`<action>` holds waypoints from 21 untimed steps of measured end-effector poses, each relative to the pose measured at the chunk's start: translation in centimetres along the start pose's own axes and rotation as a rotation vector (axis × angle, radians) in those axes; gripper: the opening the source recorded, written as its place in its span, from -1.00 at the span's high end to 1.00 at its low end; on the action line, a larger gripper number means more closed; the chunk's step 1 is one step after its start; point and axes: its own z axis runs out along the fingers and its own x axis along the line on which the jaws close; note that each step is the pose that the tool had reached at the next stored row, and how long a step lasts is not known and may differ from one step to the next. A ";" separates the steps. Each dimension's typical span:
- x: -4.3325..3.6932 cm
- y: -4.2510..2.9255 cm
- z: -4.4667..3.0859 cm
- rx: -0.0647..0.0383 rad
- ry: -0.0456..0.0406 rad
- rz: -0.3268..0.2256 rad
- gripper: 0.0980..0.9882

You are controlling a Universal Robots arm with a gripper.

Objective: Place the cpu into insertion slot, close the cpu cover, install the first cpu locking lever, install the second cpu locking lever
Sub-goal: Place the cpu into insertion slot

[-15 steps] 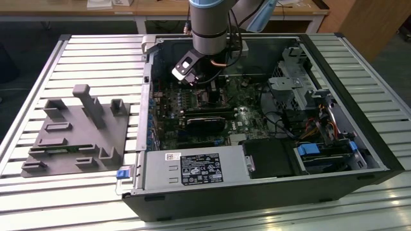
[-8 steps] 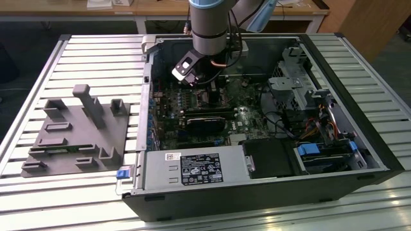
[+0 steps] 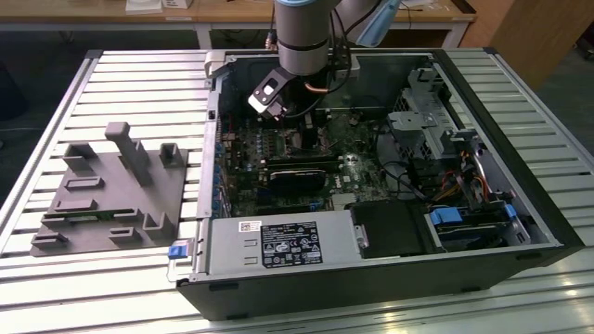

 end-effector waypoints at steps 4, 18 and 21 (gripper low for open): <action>0.00 0.05 -0.65 0.000 -0.0001 0.000 -0.15; 0.00 0.10 -1.13 0.000 0.0000 0.000 0.15; 0.00 0.10 -1.14 0.000 0.0000 0.000 0.41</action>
